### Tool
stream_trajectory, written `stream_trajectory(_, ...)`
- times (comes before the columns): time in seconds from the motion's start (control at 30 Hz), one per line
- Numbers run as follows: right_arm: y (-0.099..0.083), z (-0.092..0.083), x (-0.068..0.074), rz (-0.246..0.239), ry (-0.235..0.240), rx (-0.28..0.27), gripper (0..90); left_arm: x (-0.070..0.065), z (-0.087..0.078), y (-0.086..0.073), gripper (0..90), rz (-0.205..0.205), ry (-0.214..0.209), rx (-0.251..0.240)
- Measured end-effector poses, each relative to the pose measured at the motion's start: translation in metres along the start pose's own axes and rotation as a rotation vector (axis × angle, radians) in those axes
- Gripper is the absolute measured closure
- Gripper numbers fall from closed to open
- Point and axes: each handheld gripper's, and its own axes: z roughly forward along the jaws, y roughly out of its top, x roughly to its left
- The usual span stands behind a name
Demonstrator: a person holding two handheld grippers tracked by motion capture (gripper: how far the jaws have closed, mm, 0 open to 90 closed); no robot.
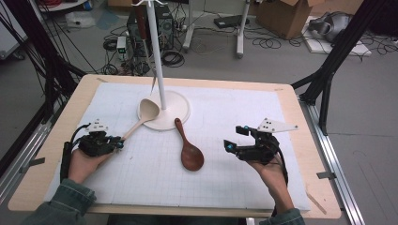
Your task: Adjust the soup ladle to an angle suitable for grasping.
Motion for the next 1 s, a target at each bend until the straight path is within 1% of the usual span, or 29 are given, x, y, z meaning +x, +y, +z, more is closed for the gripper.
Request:
stream_trajectory(0.07,-0.001,0.002,0.001,-0.002,0.005,0.005,20.9,-0.001,-0.001,-0.001,73.6,0.01,-0.005,0.001)
stream_trajectory(0.3,-0.003,0.007,0.002,0.0,0.012,0.016,20.9,-0.004,-0.004,-0.007,73.6,0.035,-0.046,0.009)
stream_trajectory(0.5,-0.007,0.011,0.004,0.007,0.016,0.032,20.9,-0.006,-0.006,-0.009,73.6,0.067,-0.074,0.013)
stream_trajectory(0.63,-0.008,0.013,0.005,0.003,0.021,0.034,20.9,-0.008,-0.007,-0.01,73.6,0.088,-0.096,0.018)
stream_trajectory(0.77,-0.009,0.014,0.005,0.006,0.023,0.035,20.9,-0.01,-0.009,-0.012,73.6,0.094,-0.116,0.017)
stream_trajectory(0.93,-0.01,0.015,0.006,0.007,0.023,0.04,20.9,-0.011,-0.011,-0.014,73.5,0.12,-0.135,0.016)
stream_trajectory(1.0,-0.01,0.016,0.006,0.003,0.023,0.037,20.9,-0.012,-0.012,-0.015,73.4,0.122,-0.142,0.016)
